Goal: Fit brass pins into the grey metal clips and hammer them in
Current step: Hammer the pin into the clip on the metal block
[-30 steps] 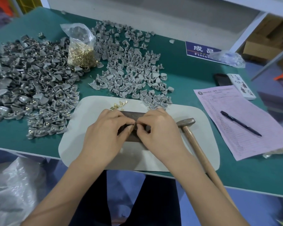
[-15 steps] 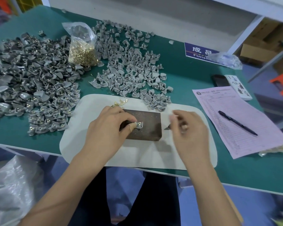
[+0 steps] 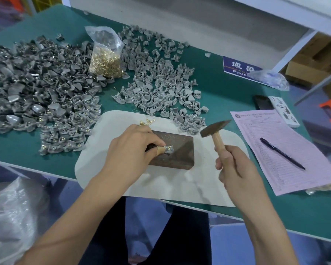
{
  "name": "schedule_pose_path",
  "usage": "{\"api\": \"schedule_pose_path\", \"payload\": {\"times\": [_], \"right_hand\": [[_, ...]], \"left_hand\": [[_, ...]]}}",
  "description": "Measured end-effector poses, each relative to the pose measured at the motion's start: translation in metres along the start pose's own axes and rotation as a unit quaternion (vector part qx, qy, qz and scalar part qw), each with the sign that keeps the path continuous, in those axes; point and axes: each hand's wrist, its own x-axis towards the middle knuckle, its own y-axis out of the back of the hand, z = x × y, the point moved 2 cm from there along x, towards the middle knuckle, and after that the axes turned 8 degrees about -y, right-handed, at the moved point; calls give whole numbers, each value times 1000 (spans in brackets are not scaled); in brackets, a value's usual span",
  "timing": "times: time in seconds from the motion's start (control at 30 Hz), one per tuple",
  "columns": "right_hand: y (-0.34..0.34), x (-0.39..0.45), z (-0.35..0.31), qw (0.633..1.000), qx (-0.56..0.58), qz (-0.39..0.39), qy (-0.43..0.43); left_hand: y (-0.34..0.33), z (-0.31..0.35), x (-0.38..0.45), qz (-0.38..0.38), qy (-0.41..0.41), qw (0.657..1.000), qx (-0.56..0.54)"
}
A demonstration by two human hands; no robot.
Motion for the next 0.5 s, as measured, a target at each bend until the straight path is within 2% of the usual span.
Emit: {"api": "schedule_pose_path", "payload": {"times": [0.07,0.17,0.3,0.4,0.5], "right_hand": [[-8,0,-11,997,42,-65,-8],[-15,-3,-25,991,-5,-135,17],[-15,-2,-37,988,-94,-93,79],[-19,-7,-40,990,-92,-69,86],[-25,-14,-40,984,-149,-59,77]], "left_hand": [[0,0,1,0,-2,1000,4],[1,0,1,2,-13,1000,10],[3,1,3,3,-23,999,31],[3,2,3,0,-23,999,41],[4,3,4,2,-24,999,38]]}}
